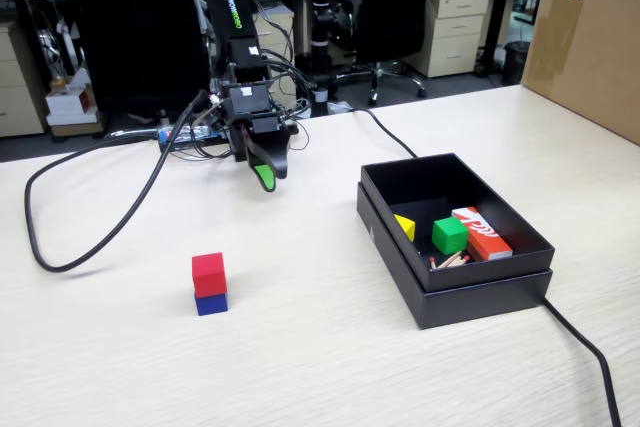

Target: Put the red cube on top of the blue cube

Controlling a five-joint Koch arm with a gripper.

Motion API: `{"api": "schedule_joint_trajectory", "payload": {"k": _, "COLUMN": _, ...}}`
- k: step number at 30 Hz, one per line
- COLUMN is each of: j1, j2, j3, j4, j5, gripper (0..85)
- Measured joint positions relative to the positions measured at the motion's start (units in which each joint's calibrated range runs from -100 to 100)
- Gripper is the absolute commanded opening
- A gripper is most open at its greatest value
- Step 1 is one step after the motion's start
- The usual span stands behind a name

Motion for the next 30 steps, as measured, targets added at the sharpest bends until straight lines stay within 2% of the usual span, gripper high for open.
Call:
{"api": "schedule_joint_trajectory", "payload": {"k": 3, "j1": 0.0, "j2": -2.1, "j3": -5.8, "j4": 5.7, "j5": 0.0, "gripper": 47.6}}
{"api": "schedule_joint_trajectory", "payload": {"k": 7, "j1": 0.0, "j2": -2.8, "j3": -15.8, "j4": 20.9, "j5": -0.5, "gripper": 47.6}}
{"api": "schedule_joint_trajectory", "payload": {"k": 9, "j1": -0.1, "j2": -2.8, "j3": -18.1, "j4": 25.0, "j5": -0.5, "gripper": 47.7}}
{"api": "schedule_joint_trajectory", "payload": {"k": 30, "j1": 0.1, "j2": -2.7, "j3": -19.3, "j4": 24.9, "j5": -0.5, "gripper": 48.8}}
